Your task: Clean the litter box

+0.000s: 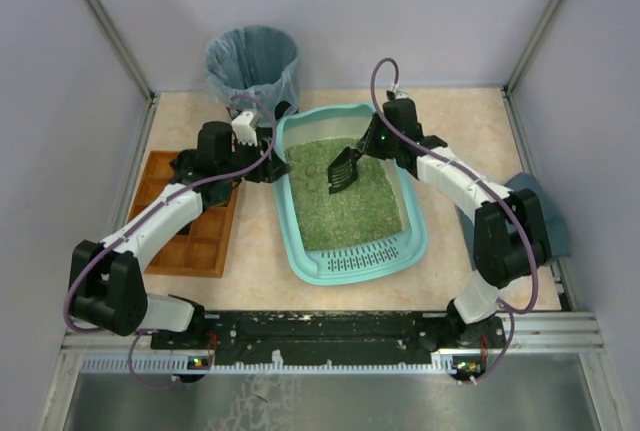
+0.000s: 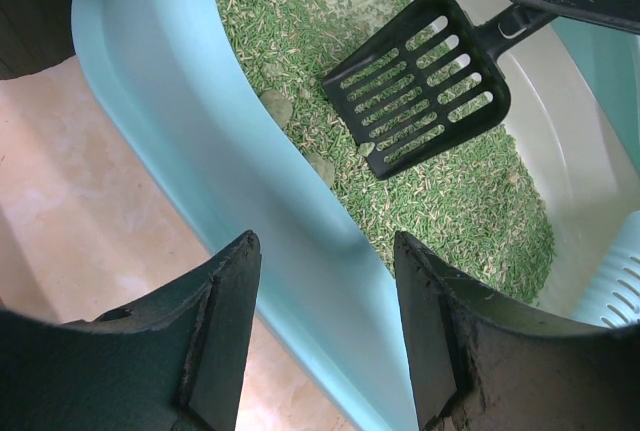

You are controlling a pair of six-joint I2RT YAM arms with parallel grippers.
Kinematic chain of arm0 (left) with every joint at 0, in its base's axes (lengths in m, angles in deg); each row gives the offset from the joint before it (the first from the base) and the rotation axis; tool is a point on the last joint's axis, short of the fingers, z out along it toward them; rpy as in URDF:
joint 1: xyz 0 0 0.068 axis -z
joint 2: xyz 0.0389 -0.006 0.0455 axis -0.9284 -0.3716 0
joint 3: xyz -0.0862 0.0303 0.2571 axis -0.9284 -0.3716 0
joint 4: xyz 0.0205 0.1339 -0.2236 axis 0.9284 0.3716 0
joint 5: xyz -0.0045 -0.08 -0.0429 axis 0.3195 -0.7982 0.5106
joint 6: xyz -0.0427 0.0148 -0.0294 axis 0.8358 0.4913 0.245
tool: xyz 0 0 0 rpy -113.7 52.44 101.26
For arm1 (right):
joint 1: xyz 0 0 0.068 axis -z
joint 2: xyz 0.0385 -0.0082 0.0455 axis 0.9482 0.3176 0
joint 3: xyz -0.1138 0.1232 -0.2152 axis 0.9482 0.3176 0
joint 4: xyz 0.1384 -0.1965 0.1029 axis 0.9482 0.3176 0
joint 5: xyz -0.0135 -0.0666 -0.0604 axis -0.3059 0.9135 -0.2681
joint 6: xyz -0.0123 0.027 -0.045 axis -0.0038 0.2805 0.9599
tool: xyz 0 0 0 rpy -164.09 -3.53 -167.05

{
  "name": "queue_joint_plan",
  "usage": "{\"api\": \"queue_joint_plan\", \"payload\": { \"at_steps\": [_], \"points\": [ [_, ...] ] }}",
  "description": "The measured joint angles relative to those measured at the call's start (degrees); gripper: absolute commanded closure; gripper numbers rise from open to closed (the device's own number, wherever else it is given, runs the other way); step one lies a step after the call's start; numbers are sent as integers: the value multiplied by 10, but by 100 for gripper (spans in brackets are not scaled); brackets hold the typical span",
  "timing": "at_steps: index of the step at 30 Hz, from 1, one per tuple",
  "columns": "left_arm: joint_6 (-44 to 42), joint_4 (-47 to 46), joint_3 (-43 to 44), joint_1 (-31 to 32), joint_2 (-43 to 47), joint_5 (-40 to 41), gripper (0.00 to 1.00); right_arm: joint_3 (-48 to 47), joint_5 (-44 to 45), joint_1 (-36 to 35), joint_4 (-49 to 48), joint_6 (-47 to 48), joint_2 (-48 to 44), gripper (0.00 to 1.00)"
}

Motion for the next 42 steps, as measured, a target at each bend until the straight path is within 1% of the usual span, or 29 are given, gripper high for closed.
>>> {"api": "queue_joint_plan", "payload": {
  "at_steps": [7, 14, 28, 35, 42],
  "points": [
    [0, 0, 0, 0, -2, 0, 38, -31, 14, -11, 9, 1, 41, 100],
    [0, 1, 0, 0, -7, 0, 38, -31, -3, -36, -32, -12, 70, 100],
    [0, 2, 0, 0, -9, 0, 38, 96, -95, -50, -237, -148, 94, 100],
    [-2, 4, 0, 1, -9, 1, 38, 133, -108, -48, -291, -184, 87, 100],
    [-3, 4, 0, 1, -9, 3, 38, 177, -129, -40, -286, -201, 37, 100]
  ]
}}
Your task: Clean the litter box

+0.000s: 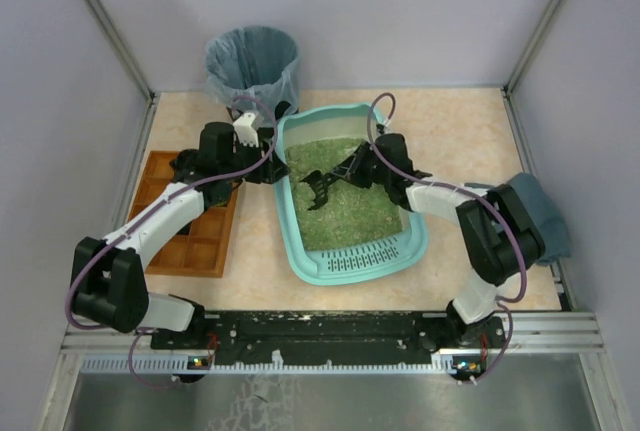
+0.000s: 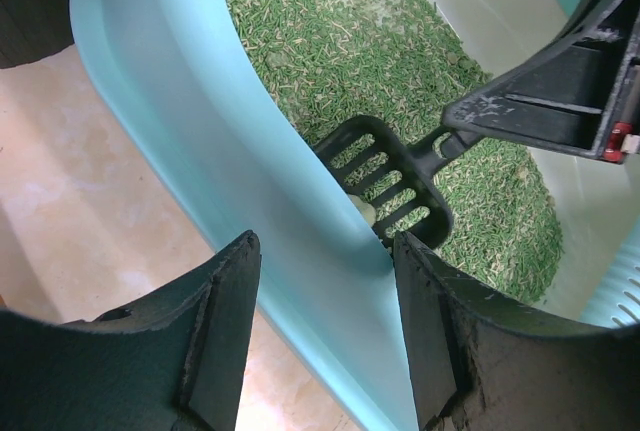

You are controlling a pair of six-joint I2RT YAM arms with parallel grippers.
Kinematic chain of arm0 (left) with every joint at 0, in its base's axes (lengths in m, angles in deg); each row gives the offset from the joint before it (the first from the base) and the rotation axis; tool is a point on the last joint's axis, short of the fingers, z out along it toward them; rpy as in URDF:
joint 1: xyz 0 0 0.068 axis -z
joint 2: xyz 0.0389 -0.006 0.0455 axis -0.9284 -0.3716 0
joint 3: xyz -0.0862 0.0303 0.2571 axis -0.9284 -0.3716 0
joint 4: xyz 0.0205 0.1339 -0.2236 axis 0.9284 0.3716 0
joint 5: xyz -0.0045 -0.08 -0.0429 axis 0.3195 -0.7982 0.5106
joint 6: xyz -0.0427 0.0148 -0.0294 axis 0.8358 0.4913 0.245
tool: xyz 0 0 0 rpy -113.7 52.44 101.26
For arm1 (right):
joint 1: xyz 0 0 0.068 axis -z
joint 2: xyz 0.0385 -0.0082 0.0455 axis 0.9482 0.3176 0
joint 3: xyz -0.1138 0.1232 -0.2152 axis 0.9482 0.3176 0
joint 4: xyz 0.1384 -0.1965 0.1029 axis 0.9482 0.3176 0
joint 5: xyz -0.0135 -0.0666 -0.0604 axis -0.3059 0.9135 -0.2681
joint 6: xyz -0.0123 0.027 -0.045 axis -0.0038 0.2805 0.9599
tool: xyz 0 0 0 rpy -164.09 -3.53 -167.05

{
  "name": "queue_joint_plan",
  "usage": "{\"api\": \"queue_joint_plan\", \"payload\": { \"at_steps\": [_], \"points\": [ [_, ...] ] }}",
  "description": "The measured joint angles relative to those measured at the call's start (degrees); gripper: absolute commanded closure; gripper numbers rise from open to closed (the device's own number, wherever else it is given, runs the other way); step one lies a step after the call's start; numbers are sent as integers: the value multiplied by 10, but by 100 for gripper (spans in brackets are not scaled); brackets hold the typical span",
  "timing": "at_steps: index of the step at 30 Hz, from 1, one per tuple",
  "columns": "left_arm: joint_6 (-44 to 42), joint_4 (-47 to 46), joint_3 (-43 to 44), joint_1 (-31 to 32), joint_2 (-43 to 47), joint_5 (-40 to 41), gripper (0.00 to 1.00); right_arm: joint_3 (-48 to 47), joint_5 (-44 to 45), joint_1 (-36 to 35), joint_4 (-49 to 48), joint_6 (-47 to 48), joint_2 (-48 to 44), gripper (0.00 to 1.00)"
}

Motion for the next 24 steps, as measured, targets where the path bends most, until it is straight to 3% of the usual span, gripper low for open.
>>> {"api": "queue_joint_plan", "payload": {
  "at_steps": [13, 24],
  "points": [
    [-6, -7, 0, 0, 25, 12, 37, 31, 10, 49, 65, -16, -94, 100],
    [-10, -18, -11, 0, 44, 20, 37, 107, -55, 135, 5, -63, -171, 100]
  ]
}}
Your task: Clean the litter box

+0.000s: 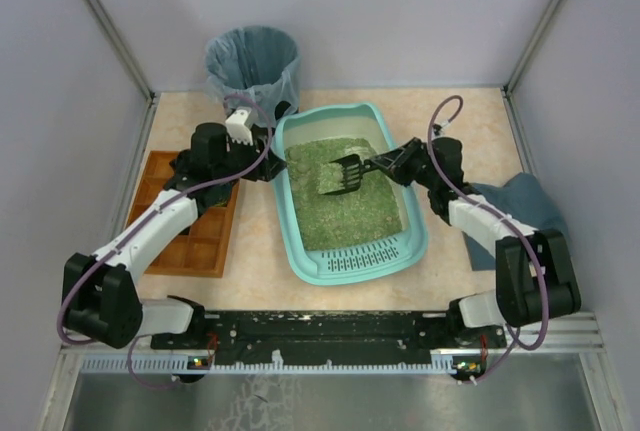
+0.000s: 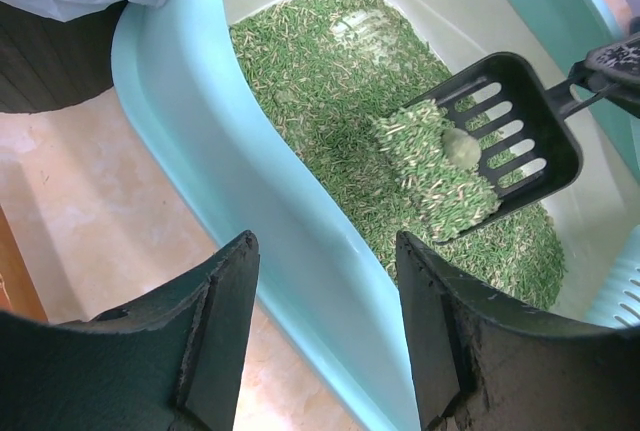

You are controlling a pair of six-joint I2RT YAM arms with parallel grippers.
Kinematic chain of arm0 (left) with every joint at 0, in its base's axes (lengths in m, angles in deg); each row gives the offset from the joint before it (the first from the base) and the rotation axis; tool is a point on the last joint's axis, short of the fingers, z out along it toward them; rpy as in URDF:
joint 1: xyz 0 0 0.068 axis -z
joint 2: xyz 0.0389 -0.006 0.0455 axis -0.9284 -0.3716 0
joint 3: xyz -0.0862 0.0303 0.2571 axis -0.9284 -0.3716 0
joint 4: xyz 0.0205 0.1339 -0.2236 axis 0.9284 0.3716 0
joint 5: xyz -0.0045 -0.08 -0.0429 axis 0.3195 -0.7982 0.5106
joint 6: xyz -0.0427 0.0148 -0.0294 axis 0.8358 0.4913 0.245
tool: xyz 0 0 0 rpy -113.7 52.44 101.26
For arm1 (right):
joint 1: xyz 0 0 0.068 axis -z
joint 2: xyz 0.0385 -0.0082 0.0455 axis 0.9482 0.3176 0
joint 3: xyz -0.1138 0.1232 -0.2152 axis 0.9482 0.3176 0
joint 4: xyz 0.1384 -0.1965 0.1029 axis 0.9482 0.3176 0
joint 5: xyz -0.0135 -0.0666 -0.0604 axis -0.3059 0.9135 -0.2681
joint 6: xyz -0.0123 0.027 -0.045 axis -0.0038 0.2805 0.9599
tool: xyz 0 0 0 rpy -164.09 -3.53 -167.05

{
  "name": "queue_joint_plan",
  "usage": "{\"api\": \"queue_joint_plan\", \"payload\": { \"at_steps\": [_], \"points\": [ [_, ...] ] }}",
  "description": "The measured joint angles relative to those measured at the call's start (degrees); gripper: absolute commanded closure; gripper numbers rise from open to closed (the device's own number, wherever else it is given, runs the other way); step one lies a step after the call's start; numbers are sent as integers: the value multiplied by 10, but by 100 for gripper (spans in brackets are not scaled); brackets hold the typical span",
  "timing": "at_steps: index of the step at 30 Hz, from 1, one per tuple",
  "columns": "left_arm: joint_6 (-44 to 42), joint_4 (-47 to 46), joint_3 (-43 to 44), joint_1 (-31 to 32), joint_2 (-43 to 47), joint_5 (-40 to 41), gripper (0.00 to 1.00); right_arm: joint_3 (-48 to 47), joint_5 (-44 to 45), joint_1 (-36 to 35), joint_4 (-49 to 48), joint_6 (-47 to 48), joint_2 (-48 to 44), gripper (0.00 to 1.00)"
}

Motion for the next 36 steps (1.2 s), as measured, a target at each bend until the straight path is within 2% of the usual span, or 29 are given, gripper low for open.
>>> {"api": "queue_joint_plan", "payload": {
  "at_steps": [8, 18, 24, 30, 33, 36],
  "points": [
    [0, -11, -3, 0, 7, 1, 37, 49, -50, 68, -57, -48, -42, 100],
    [-1, -13, -5, 0, 7, 2, 36, 101, -83, 99, -118, -98, -61, 100],
    [-1, -13, -5, 0, 7, 1, 37, 97, -89, 82, -118, -96, -63, 100],
    [-1, -13, -5, 0, 7, 2, 36, 110, -86, 107, -130, -107, -69, 100],
    [-1, -13, -5, 0, 7, 1, 36, 102, -88, 87, -117, -94, -70, 100],
    [-2, -13, -5, 0, 7, 1, 33, 105, -85, 96, -94, -92, -85, 100]
  ]
}}
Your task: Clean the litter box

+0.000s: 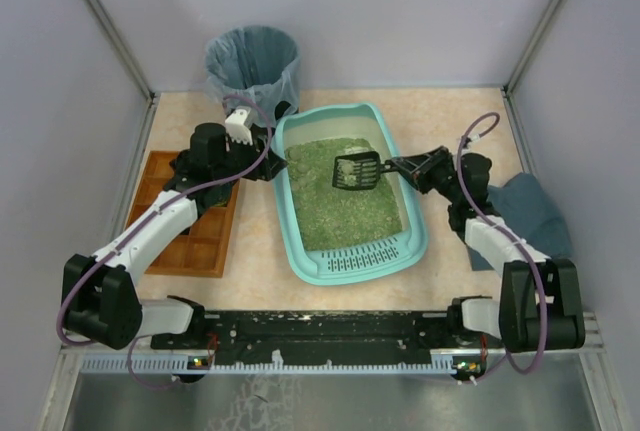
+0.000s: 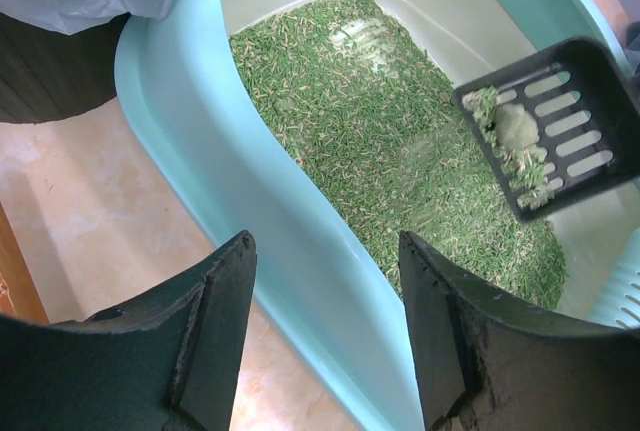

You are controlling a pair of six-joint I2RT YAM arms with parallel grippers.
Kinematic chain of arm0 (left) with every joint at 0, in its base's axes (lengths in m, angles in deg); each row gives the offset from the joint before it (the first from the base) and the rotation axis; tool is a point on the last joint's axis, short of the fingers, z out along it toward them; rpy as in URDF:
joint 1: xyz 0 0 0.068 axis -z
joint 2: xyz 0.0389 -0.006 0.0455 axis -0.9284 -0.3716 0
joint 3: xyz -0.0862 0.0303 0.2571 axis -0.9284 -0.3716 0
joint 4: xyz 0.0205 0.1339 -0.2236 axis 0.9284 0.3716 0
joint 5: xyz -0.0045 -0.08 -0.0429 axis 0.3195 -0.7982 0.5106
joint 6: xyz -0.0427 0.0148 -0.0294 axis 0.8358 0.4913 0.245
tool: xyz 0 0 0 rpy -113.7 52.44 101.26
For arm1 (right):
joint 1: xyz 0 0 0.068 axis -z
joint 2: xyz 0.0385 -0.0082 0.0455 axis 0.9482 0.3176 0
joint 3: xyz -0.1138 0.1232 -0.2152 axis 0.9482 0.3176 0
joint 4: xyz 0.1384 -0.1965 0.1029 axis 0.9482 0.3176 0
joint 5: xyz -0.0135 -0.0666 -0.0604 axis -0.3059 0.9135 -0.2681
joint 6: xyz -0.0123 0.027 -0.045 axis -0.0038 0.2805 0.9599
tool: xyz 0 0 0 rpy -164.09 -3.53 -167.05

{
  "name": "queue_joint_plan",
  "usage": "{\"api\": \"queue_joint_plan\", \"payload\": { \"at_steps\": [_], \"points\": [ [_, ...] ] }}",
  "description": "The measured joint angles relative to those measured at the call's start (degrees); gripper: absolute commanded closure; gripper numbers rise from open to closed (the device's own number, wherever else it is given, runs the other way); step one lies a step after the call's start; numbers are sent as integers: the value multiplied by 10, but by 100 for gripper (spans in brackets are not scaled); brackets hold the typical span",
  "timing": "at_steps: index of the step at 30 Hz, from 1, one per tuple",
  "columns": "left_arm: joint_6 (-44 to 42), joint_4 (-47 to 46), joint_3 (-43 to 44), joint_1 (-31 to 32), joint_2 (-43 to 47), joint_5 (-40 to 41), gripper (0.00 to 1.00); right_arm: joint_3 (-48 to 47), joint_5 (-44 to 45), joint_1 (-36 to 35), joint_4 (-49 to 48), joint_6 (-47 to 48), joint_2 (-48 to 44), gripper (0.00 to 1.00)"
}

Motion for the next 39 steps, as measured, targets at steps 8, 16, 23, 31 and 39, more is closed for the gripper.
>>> {"api": "queue_joint_plan", "payload": {
  "at_steps": [8, 16, 23, 31, 39],
  "points": [
    [0, -9, -7, 0, 1, -4, 27, -37, 27, -32, 65, 40, -30, 100],
    [-2, -14, -20, 0, 23, -4, 19, -20, 24, -23, 17, 0, -25, 100],
    [-3, -24, -29, 0, 35, 2, 8, 9, 28, -28, 1, -41, -20, 100],
    [-3, -26, -29, 0, 35, 16, 6, -4, 45, -17, 10, -28, -28, 100],
    [0, -26, -30, 0, 39, 45, 6, 7, 44, -53, -30, -37, -7, 100]
  ]
}}
